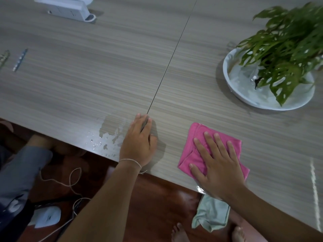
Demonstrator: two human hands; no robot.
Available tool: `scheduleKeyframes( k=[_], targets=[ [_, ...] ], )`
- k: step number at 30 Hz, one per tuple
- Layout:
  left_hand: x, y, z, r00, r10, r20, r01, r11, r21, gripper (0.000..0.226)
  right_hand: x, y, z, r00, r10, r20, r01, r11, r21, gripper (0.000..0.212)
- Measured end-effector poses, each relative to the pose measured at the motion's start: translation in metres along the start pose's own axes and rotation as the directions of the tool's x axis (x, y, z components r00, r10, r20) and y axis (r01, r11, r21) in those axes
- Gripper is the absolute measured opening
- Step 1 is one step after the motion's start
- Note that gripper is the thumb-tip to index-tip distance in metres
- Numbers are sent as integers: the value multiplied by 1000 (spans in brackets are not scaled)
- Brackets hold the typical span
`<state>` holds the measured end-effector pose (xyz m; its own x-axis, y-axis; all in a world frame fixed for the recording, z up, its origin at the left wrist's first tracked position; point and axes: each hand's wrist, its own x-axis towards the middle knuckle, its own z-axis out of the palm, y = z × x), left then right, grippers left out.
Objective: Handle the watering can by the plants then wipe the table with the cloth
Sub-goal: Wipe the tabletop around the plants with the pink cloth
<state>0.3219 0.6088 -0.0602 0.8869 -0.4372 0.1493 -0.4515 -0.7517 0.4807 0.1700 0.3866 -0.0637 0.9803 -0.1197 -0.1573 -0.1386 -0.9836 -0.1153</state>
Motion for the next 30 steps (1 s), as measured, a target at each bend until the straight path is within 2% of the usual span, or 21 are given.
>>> scheduleKeyframes(
  k=[4,8,13,17,23,27,30],
  targets=[
    [-3,1,1,993,-28,-115,23,999,-46,58,-1,2,2,1000,-3,-7,3,1000,-9,79],
    [-5,-7,2,961,-151,-231,121,983,-140,61,1,0,6,999,-11,-36,11,1000,-21,79],
    [-8,-8,3,959,-119,-256,63,974,-216,57,28,-22,8,993,-104,-48,104,995,-5,79],
    [-6,-13,-4,940,-210,-267,126,946,-299,58,71,-68,6,978,-203,-37,204,979,10,82],
    [-10,-29,-22,830,-440,-342,306,873,-379,60,118,-156,13,965,-263,-16,263,965,6,87],
    [-11,-39,-32,792,-476,-384,331,861,-385,57,133,-182,17,966,-257,19,258,964,-67,119],
    [-11,-36,-37,766,-502,-402,342,847,-406,57,132,-176,17,963,-269,16,269,962,-36,114]
  ],
)
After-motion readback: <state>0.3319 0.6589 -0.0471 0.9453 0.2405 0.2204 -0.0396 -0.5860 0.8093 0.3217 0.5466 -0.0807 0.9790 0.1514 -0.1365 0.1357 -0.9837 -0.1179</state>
